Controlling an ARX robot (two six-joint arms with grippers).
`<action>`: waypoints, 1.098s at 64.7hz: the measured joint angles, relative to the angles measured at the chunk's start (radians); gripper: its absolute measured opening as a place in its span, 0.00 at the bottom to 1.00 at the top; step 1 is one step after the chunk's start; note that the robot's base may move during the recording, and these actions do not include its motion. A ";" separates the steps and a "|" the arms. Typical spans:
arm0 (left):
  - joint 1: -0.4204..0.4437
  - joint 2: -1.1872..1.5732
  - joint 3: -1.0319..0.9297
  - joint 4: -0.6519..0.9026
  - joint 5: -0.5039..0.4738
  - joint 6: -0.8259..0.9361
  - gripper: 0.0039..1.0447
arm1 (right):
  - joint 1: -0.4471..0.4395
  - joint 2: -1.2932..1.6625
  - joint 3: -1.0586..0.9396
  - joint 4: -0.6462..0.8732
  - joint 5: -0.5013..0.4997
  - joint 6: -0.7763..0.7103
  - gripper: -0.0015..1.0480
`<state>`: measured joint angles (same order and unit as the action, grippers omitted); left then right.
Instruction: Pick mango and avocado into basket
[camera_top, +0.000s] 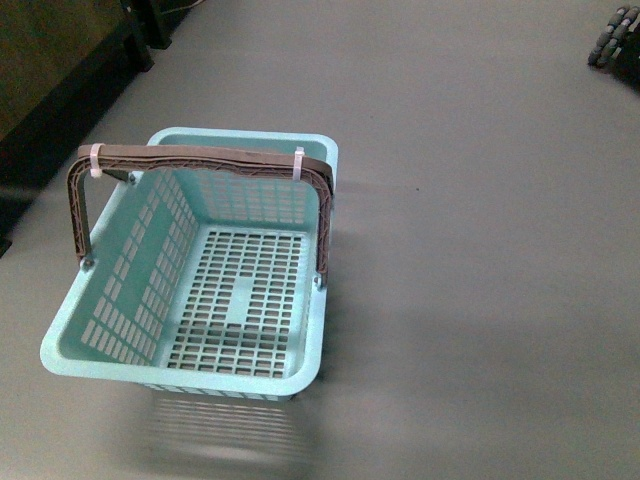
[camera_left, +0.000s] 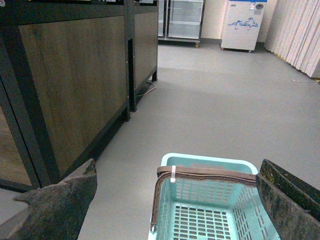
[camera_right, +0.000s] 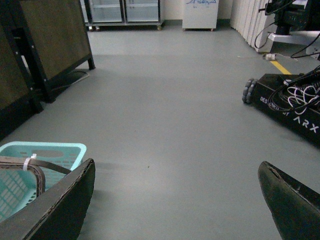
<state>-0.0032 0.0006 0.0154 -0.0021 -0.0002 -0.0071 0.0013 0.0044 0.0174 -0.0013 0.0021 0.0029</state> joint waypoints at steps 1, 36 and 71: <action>0.000 0.000 0.000 0.000 0.000 0.000 0.92 | 0.000 0.000 0.000 0.000 0.000 0.000 0.92; 0.078 0.473 0.230 -0.136 0.523 -0.475 0.92 | 0.000 0.000 0.000 0.000 -0.002 0.000 0.92; -0.034 1.757 0.478 0.751 0.198 -1.350 0.92 | 0.000 0.000 0.000 0.000 0.000 0.000 0.92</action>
<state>-0.0376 1.7576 0.4931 0.7486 0.1982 -1.3567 0.0013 0.0044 0.0174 -0.0013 0.0017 0.0029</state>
